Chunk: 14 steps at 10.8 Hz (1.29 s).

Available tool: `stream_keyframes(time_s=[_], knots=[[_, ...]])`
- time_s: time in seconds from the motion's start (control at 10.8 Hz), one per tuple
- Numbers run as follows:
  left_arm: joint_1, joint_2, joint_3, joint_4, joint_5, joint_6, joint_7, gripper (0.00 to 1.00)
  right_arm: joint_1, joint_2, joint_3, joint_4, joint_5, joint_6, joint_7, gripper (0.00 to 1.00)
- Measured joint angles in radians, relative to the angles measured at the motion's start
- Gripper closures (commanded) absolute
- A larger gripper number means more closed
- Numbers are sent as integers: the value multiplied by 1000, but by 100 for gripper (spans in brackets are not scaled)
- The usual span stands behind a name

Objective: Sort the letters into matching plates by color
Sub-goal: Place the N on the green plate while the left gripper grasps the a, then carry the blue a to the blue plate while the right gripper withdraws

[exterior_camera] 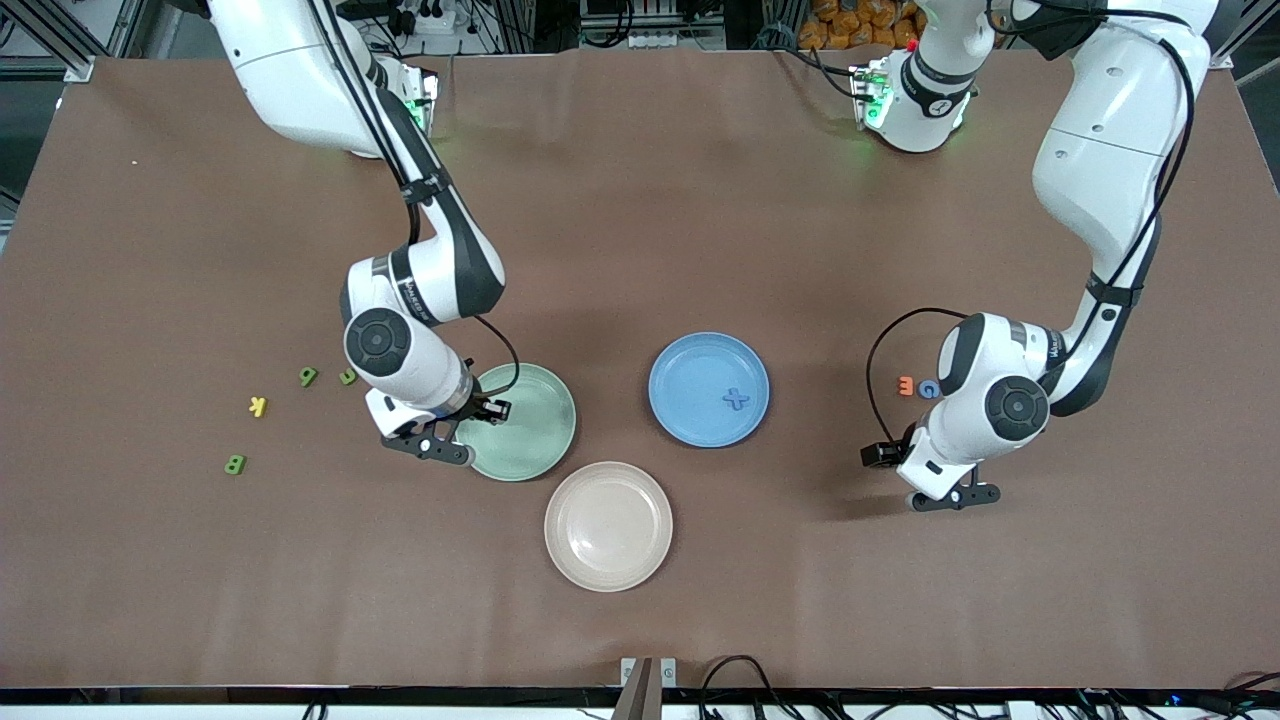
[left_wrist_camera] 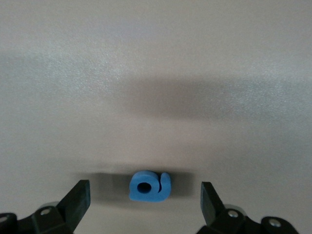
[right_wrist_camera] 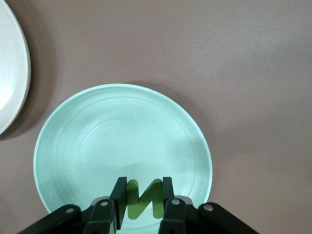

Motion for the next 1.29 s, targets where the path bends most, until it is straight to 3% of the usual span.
stream_keyframes(time_s=[0.09, 0.28, 0.37, 0.65, 0.92, 1.02, 1.11, 1.29], knots=[[-1, 2, 0, -5, 0, 11, -4, 0, 6, 0, 0, 0, 0, -1, 20, 28], [-2, 4, 0, -42, 0, 64, -10, 0, 7, 2, -1, 0, 0, -3, 33, 18], [-1, 3, 0, -50, 0, 76, -12, 0, 7, 2, -2, 0, 0, -3, 34, 18], [-1, 2, 0, -50, 0, 80, -29, 0, 3, 2, -7, 0, -6, -4, 34, 2], [-1, 2, 0, -49, 0, 85, -76, 0, -39, 2, -16, -1, -52, -7, 34, 0], [-1, 2, 0, -49, 0, 86, -77, 14, -63, 2, -17, -1, -77, -8, 33, 0], [-1, 2, 0, -49, 0, 86, -77, 61, -87, 2, -17, -2, -114, -9, 1, 0], [1, -3, 1, -48, 0, 87, -77, 100, -143, 3, -19, -2, -136, -10, -175, 0]])
